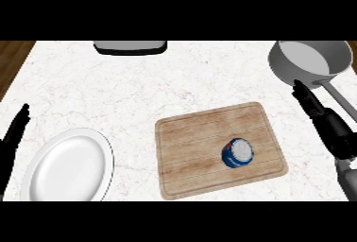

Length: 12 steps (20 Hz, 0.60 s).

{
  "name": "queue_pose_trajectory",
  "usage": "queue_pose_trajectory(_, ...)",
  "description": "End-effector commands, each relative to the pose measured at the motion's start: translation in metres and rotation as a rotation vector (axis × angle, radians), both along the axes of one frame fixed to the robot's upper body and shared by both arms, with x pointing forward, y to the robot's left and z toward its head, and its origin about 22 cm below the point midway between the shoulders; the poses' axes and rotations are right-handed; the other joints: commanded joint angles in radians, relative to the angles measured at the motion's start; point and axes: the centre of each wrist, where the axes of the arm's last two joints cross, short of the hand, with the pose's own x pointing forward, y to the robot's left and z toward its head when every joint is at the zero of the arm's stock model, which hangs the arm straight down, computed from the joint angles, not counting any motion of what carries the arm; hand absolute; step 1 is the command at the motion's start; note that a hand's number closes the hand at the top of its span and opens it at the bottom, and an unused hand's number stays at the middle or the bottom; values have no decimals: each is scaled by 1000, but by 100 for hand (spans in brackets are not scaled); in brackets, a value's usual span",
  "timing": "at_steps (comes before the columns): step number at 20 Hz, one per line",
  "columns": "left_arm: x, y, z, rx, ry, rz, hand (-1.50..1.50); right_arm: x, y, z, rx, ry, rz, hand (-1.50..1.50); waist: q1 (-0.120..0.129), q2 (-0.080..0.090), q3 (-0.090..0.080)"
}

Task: Pick the can from the cutting board and place it in the pot

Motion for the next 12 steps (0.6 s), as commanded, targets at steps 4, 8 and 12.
queue_pose_trajectory(4,-5,4,-10,-95,64,113,0,-53,4,-68,200,264,-583,150,-91,-54,-31)
queue_pose_trajectory(8,-12,-3,-22,-184,106,159,0,-92,-82,-62,-329,184,-892,-150,-144,-53,-57)
queue_pose_trajectory(12,-9,-5,-18,-203,111,163,0,-100,-23,-73,-307,-27,-986,-150,-125,-67,-41)
